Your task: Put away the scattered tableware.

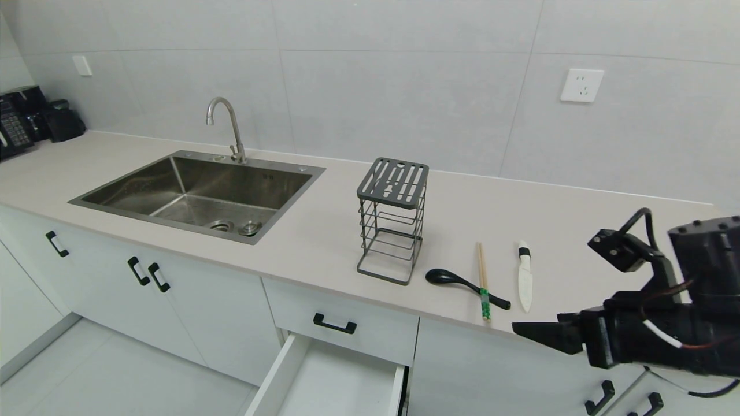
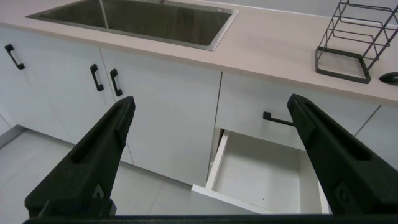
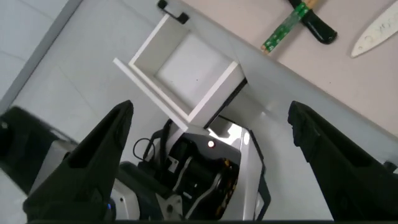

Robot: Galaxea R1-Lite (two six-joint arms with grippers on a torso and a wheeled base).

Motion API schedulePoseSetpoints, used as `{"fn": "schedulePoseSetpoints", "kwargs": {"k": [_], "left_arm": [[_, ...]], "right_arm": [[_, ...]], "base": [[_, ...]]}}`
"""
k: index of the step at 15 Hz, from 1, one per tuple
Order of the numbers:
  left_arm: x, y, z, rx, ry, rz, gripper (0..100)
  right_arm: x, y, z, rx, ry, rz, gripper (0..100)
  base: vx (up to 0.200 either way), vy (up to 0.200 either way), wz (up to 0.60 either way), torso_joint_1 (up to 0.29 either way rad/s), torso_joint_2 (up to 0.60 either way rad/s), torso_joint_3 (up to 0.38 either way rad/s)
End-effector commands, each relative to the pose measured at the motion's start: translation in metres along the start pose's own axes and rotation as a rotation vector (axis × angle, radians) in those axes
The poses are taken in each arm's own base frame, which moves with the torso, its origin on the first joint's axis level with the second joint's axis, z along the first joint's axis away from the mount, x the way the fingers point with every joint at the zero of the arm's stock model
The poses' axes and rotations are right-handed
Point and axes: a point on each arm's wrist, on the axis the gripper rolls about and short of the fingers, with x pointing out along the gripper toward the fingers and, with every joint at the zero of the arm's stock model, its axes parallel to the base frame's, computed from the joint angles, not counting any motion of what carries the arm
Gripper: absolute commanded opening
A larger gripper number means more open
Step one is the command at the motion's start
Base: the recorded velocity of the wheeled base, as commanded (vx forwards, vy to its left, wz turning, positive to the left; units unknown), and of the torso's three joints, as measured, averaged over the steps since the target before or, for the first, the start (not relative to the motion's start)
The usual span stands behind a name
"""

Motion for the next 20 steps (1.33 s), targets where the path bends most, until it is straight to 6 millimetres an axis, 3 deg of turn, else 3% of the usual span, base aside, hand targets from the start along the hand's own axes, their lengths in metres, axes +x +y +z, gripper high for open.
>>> {"fn": "schedulePoseSetpoints", "kwargs": {"k": [1,7,13,20], "left_arm": [[0.000,0.000,0.000,-0.004,0.000,0.002,100],[0.000,0.000,0.000,-0.008,0.000,0.002,100],[0.000,0.000,0.000,-0.008,0.001,0.000,100],[0.000,0.000,0.000,-0.008,0.001,0.000,100]], "right_arm": [[0.040,-0.005,0.003,0.055,0.087,-0.074,100],[0.092,0.011,0.009,0.112,0.147,-0.150,100],[0.138,0.006,0.019,0.114,0.153,-0.238,100],[0.167,0.001,0.023,0.134,0.162,-0.267,100]], "base": [[0.000,0.000,0.00,0.000,0.00,0.000],[0.000,0.000,0.00,0.000,0.00,0.000],[0.000,0.000,0.00,0.000,0.00,0.000],[0.000,0.000,0.00,0.000,0.00,0.000]]}}
